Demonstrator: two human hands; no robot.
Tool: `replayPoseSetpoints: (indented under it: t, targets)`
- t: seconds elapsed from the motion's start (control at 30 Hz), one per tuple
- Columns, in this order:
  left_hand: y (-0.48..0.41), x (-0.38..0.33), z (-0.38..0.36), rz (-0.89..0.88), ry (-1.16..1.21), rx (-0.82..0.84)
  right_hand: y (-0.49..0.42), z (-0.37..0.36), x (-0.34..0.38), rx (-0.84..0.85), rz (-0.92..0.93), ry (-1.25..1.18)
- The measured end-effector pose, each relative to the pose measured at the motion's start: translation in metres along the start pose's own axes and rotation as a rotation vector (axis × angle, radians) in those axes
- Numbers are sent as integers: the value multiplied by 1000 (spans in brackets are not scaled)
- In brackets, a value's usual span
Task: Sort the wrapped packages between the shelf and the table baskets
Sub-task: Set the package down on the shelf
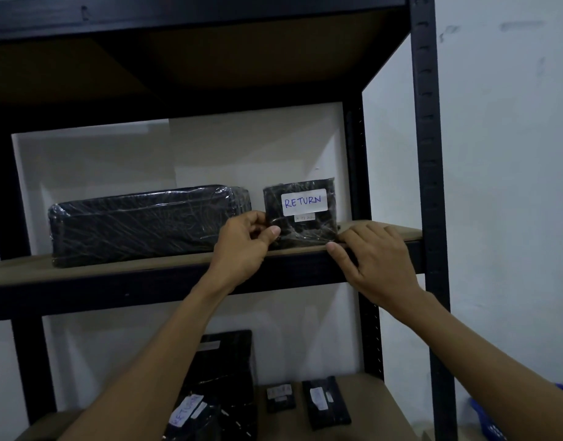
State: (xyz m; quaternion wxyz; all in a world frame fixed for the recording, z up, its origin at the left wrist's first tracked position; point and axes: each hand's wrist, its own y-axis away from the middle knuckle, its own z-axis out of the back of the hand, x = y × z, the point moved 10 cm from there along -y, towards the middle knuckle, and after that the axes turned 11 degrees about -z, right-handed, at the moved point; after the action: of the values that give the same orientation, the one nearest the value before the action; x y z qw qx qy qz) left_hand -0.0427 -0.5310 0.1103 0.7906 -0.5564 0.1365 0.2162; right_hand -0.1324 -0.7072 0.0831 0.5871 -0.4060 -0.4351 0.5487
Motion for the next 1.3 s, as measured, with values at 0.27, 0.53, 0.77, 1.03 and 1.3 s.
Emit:
replayPoseSetpoints:
  t: [0.27, 0.53, 0.77, 1.03, 1.3]
  targets:
    - [14, -16, 8, 39, 135, -73, 15, 1, -2, -19, 31, 1]
    - [52, -49, 38, 88, 168, -160, 41, 18, 14, 59, 78, 155]
    - [118, -66, 42, 157, 212, -100, 118, 25, 21, 570, 26, 271]
    - [222, -80, 28, 354, 385, -59, 269, 79, 23, 1299, -255, 212]
    - [317, -106, -29, 505, 608, -66, 380, 149, 9, 1499, -360, 232]
